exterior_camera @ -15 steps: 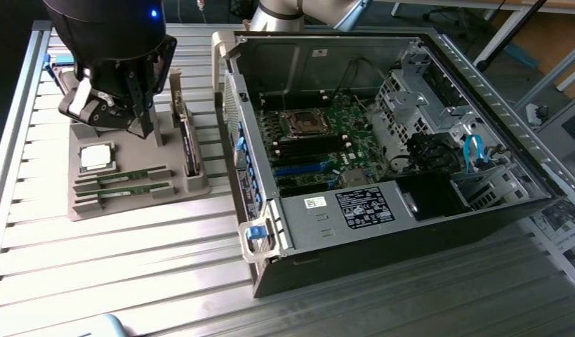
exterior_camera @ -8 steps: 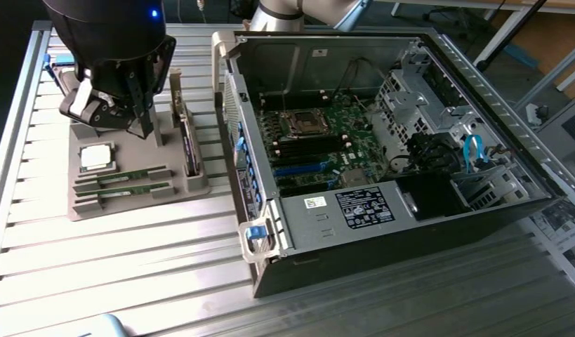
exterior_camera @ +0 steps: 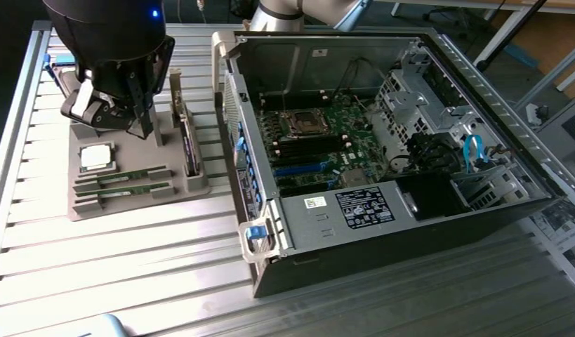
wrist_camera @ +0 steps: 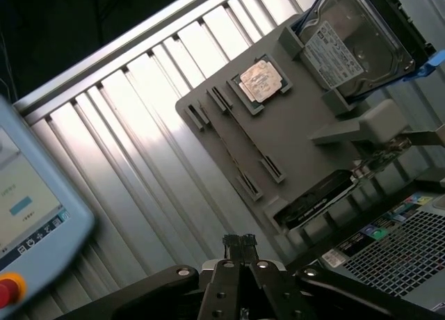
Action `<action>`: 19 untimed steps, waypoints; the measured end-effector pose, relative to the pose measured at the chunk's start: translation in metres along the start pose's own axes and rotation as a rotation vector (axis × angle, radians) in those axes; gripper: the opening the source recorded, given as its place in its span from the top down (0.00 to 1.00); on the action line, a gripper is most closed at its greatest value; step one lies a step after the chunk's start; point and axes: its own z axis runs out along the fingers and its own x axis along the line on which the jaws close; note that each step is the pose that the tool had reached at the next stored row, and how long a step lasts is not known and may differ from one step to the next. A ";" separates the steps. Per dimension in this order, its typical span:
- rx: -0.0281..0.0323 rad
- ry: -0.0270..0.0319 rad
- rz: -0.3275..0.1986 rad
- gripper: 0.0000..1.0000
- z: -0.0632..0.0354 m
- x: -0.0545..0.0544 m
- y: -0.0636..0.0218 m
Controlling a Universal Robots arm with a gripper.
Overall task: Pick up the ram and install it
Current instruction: 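Pick up the ram and move it above insertion slot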
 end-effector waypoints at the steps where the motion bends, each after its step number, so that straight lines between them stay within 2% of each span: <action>1: -0.0001 0.0001 -0.003 0.89 0.0000 0.000 0.0000; 19: -0.0014 0.0026 -0.059 0.89 0.0010 0.000 -0.0001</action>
